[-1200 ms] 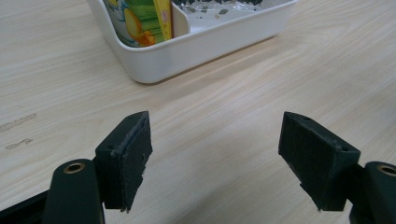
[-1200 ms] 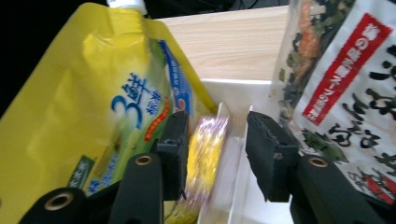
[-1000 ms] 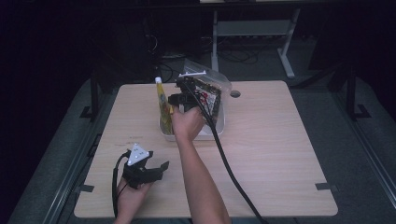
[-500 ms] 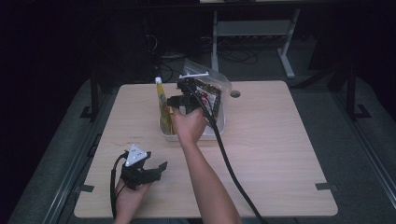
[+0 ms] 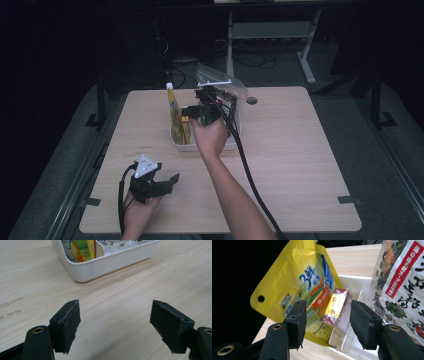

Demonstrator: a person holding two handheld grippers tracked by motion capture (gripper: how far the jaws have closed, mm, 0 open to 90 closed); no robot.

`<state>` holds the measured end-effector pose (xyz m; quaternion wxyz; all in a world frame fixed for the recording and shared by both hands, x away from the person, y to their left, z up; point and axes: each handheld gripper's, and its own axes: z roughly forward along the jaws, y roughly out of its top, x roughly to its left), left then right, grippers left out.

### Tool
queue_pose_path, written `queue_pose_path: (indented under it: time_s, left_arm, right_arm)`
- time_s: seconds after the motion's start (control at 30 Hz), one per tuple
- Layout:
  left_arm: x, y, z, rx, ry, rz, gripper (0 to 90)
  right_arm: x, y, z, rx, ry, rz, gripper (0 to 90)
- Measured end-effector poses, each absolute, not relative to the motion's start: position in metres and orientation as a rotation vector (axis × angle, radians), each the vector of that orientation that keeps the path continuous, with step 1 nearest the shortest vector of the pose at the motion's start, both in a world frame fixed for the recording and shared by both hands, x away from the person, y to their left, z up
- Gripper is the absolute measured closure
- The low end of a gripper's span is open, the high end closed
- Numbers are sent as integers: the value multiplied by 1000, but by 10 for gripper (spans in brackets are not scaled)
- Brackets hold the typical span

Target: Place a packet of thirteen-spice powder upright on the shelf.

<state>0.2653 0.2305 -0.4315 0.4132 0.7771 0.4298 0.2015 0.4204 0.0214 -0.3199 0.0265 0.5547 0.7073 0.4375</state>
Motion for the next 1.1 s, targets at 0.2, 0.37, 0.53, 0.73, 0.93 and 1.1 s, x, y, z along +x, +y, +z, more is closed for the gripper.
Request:
queue_pose_path:
  time_s: [0.2,0.37,0.53,0.73,0.93,1.1]
  left_arm:
    - [265,230,-432,1953,1077,504,232]
    - [265,230,-432,1953,1078,498,230]
    - [265,230,-432,1952,1079,498,227]
    - [265,230,-432,1953,1074,497,227]
    - [265,230,-432,1955,1072,495,226]
    - [264,230,-432,1955,1068,494,226]
  right_arm:
    - [414,15,-320,1687,2213,1373,451]
    - [408,11,-319,1659,2238,1385,441]
    - [404,6,-319,1642,2257,1402,432]
    - [399,1,-321,1637,2269,1407,424]
    - [394,-8,-326,1633,2282,1408,417]
    - [387,-16,-330,1623,2301,1409,413]
